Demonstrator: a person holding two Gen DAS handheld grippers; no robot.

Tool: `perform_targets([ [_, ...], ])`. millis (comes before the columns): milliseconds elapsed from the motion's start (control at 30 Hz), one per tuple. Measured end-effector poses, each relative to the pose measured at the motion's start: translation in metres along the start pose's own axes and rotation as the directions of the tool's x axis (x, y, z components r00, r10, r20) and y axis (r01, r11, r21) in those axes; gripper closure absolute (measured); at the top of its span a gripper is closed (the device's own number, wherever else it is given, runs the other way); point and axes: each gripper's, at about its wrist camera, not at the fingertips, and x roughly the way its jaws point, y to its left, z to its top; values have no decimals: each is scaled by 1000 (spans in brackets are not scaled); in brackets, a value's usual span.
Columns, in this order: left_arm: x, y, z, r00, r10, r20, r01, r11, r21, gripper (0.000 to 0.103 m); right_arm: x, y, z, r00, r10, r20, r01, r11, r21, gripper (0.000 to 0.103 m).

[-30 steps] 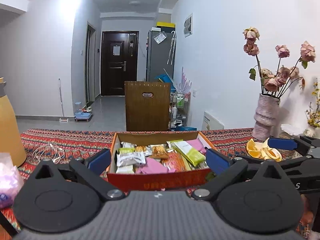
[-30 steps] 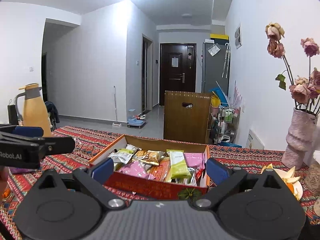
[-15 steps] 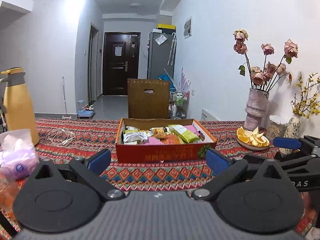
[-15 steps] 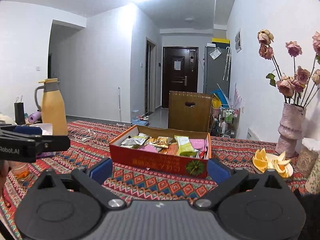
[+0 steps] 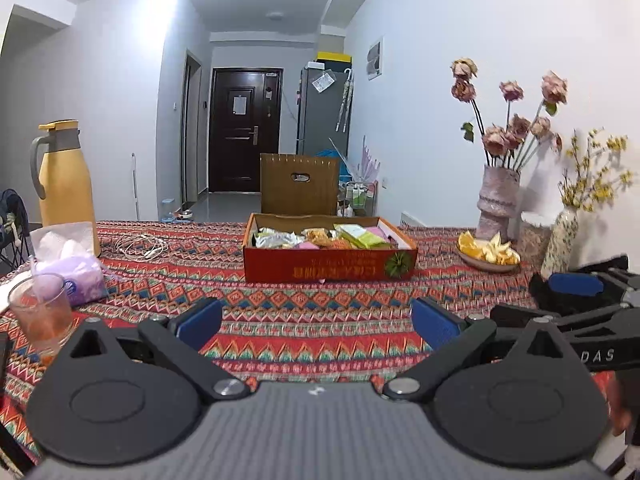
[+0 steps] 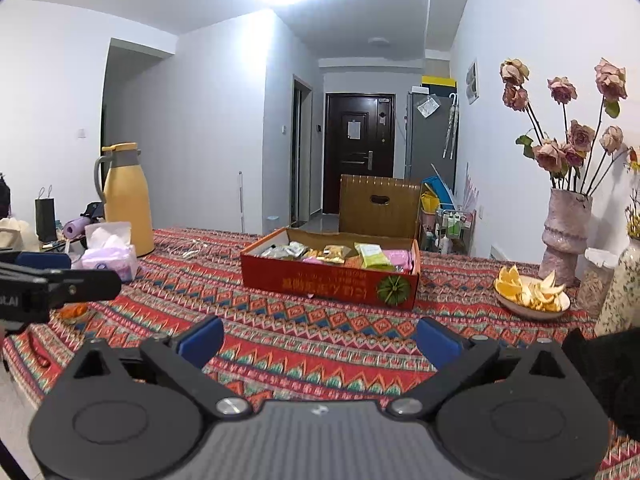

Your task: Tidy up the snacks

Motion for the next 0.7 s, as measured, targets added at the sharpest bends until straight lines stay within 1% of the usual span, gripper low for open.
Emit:
perform_targets([
  [133, -16, 0, -19, 999, 28, 16, -28, 1000, 6, 0, -10, 11, -16, 1000, -9, -1, 9, 1000, -19, 0],
  [267, -30, 2, -34, 999, 37, 21, -36, 999, -29, 0, -23, 20, -29, 1000, -13, 8, 13, 1000, -16, 0],
  [433, -56, 2, -54, 996, 85, 35, -84, 996, -26, 0, -48, 32, -47, 1000, -16, 16, 16, 1000, -14, 0],
  [567, -74, 5, -67, 996, 82, 29, -81, 996, -43, 0, -66, 39, -62, 1000, -30, 0, 30, 999, -18, 0],
  [700, -88, 5, -74, 996, 84, 43, -84, 996, -5, 0, -80, 44, -76, 1000, -5, -18, 5, 1000, 18, 0],
])
